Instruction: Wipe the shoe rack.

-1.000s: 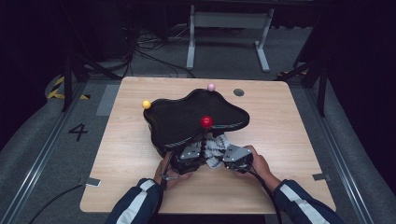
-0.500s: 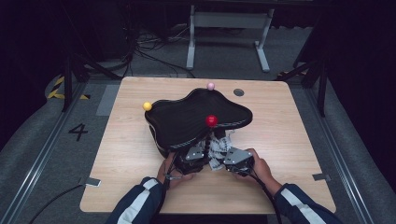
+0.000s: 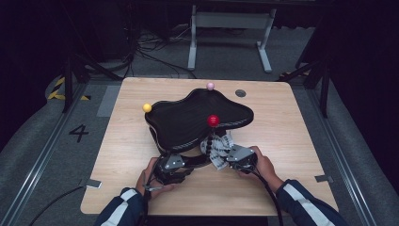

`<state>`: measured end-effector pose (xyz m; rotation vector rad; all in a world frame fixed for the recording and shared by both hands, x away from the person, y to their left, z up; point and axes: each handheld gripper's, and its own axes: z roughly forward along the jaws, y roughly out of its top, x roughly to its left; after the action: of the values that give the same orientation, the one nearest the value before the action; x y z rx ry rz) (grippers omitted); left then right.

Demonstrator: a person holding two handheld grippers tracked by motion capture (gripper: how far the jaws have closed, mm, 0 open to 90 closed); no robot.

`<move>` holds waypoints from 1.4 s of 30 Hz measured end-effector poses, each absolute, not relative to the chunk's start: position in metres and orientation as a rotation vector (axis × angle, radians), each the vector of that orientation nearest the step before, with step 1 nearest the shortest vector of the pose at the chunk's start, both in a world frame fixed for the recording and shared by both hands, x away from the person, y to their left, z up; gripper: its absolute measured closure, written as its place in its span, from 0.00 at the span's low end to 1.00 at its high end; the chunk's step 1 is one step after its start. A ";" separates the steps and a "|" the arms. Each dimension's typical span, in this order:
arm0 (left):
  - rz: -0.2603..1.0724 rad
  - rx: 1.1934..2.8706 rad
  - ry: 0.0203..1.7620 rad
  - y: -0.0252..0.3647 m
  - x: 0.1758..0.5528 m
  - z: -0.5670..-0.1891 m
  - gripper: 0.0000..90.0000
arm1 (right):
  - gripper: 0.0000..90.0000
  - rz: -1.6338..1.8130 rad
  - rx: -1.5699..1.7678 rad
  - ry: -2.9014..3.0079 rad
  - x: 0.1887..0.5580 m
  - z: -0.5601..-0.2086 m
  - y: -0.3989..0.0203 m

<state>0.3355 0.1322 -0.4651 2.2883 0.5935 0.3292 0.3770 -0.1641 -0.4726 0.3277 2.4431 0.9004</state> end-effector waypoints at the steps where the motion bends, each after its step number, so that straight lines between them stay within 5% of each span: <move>1: 0.328 2.276 0.611 0.138 0.335 -0.465 0.62 | 0.85 0.901 0.334 2.442 0.378 -0.473 -0.164; 17: 0.431 2.127 1.014 0.231 0.381 -0.474 0.43 | 0.84 0.899 0.395 2.441 0.386 -0.475 -0.168; 24: 0.459 2.059 1.101 0.241 0.410 -0.473 0.37 | 0.84 0.935 0.345 2.467 0.380 -0.472 -0.168; 42: 0.525 1.916 1.137 0.232 0.454 -0.474 0.44 | 0.84 0.908 0.305 2.524 0.373 -0.473 -0.162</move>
<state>0.4540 0.2321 -0.4738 1.9164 1.1372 0.5248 0.3731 -0.1621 -0.4726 0.3050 2.5244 0.9082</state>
